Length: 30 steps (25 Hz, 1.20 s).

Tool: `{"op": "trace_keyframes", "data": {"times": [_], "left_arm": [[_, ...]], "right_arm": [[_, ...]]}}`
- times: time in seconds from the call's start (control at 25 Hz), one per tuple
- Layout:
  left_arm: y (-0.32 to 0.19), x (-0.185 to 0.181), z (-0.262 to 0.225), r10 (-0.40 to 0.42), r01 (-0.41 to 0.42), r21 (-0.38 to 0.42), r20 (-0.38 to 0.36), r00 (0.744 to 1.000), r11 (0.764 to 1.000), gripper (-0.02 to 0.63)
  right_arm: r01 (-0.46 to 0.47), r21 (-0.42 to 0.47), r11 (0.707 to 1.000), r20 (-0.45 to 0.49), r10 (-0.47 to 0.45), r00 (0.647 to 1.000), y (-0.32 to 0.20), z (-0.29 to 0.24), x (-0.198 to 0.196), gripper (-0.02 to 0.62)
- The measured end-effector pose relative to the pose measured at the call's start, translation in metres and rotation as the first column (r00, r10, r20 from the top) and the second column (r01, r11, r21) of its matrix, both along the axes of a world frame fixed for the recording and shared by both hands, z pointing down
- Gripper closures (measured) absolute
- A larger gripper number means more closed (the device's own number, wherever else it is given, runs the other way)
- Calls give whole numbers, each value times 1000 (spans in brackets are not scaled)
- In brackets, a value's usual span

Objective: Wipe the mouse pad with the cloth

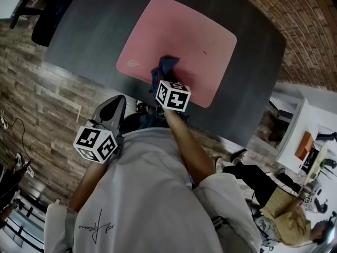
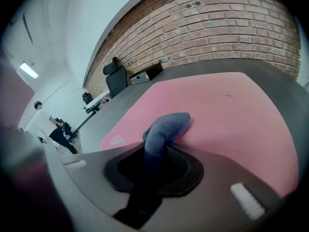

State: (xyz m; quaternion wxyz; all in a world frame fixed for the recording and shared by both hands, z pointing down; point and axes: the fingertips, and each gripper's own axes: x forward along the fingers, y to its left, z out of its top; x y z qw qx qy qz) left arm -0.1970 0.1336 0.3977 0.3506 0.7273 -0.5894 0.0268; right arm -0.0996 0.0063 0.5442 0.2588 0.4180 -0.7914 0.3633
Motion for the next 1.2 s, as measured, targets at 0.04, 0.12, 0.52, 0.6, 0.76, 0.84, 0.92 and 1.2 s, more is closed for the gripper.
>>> {"op": "trace_keyframes", "data": {"times": [0.04,0.12,0.52,0.6,0.76,0.84,0.92,1.2], "left_arm": [[0,0,1,-1,1,-3,-1,1000,1000,598],[-1,1,2,0,0,-8,-1,1000,1000,599],[-8,4,5,0,1,-29,12,1000,1000,600],[-12,2,6,-1,2,-31,20,1000,1000,601],[-28,0,6,-9,10,-24,36,999,1000,601],[-34,3,8,-6,7,-23,31,999,1000,601],[-38,4,9,3,-2,-25,27,1000,1000,601],[-48,2,9,22,-21,-31,38,999,999,601]], "right_arm": [[4,-1,1000,1,-4,1000,0,0,-2,529],[10,-2,1000,2,-10,1000,0,0,-5,529],[23,-6,1000,17,-23,1000,0,-1,-20,529],[20,-11,1000,27,-20,999,0,-1,-26,529],[21,-16,1000,49,-20,999,-5,-1,-37,529],[20,-17,1000,52,-19,998,-7,0,-39,529],[18,-17,1000,52,-17,998,-8,1,-42,529],[27,-9,1000,77,-26,997,-15,-1,-60,529]]}}
